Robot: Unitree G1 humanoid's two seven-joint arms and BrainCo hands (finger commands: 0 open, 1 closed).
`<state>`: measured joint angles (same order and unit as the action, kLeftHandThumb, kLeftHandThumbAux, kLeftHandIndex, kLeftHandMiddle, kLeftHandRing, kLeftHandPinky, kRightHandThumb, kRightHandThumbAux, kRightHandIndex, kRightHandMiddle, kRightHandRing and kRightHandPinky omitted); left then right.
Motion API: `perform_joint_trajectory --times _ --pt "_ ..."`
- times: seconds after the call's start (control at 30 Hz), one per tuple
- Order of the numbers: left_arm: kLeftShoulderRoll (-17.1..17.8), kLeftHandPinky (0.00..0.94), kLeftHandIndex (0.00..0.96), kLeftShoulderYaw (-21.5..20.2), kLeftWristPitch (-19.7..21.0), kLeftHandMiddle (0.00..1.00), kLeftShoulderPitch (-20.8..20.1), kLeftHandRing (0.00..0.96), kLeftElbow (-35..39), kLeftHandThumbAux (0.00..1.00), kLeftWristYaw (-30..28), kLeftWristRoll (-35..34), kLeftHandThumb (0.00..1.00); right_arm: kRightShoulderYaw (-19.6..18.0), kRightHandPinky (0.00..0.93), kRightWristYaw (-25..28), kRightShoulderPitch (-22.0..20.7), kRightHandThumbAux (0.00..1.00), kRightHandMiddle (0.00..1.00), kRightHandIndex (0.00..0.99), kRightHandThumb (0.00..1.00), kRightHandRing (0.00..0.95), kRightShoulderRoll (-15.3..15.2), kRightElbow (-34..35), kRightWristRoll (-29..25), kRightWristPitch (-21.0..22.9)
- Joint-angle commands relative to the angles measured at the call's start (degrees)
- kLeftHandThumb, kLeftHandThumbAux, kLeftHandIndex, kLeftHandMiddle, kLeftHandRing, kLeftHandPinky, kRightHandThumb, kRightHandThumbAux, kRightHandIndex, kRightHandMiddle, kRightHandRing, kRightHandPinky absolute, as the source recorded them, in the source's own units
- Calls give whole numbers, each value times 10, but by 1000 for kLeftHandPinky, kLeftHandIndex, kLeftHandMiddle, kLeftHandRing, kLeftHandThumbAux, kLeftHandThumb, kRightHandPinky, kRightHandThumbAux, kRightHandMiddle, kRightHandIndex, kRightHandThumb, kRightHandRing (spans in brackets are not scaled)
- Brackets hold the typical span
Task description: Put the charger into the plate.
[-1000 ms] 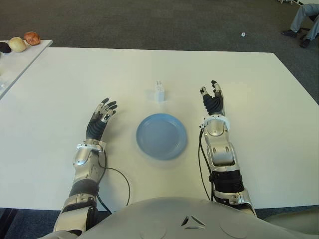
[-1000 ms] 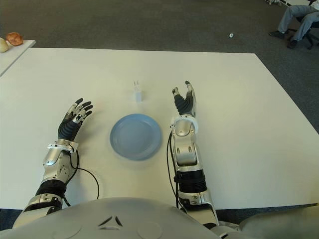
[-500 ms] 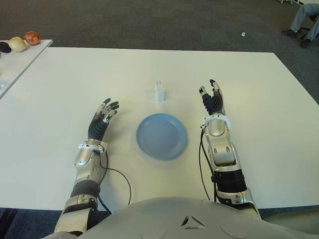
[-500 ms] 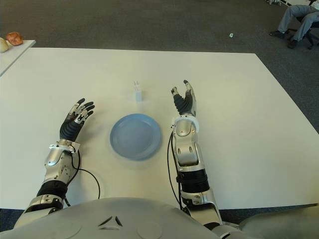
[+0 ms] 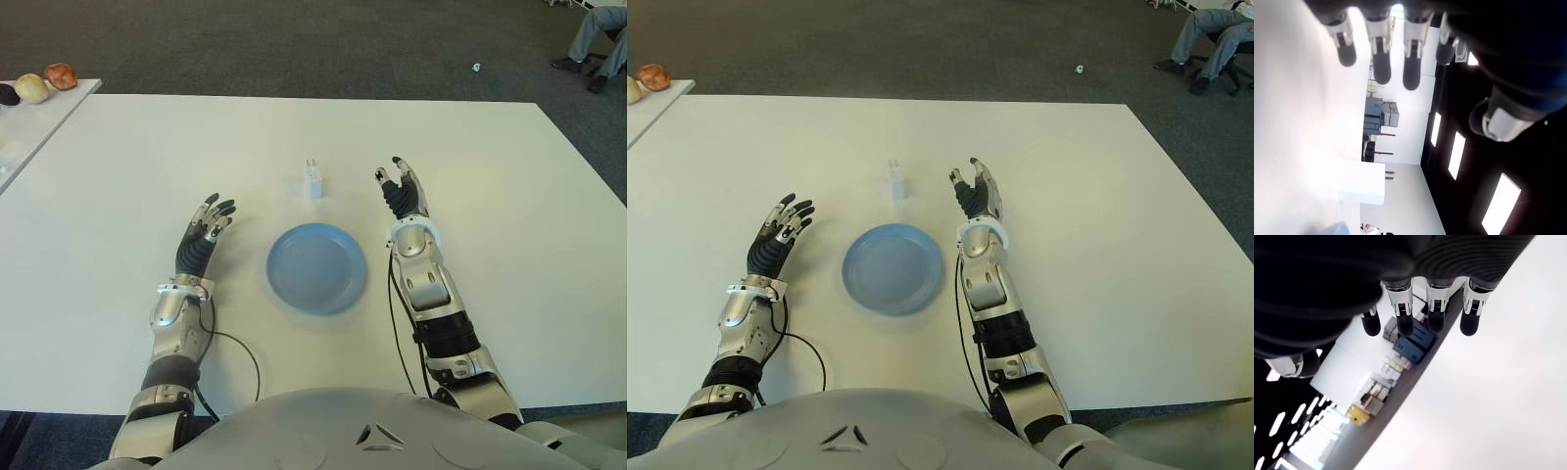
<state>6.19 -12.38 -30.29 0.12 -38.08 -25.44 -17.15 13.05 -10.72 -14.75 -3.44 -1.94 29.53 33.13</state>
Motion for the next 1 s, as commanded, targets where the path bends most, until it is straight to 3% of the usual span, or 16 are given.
perform_joint_trajectory --times 0.03,0.43,1.0 --pt "-50 77 88 25 62 189 73 148 -56 542 15 17 0 9 1 -3 -32 195 0 0 441 0 6 -60 7 11" --pt "-57 113 83 29 63 198 81 165 -45 552 6 8 0 34 0 -46 -63 175 0 0 414 0 26 -160 19 -10" --pt "-62 100 89 33 62 194 90 160 -34 550 12 5 0 55 0 -88 -80 155 0 0 409 0 26 -224 33 -30"
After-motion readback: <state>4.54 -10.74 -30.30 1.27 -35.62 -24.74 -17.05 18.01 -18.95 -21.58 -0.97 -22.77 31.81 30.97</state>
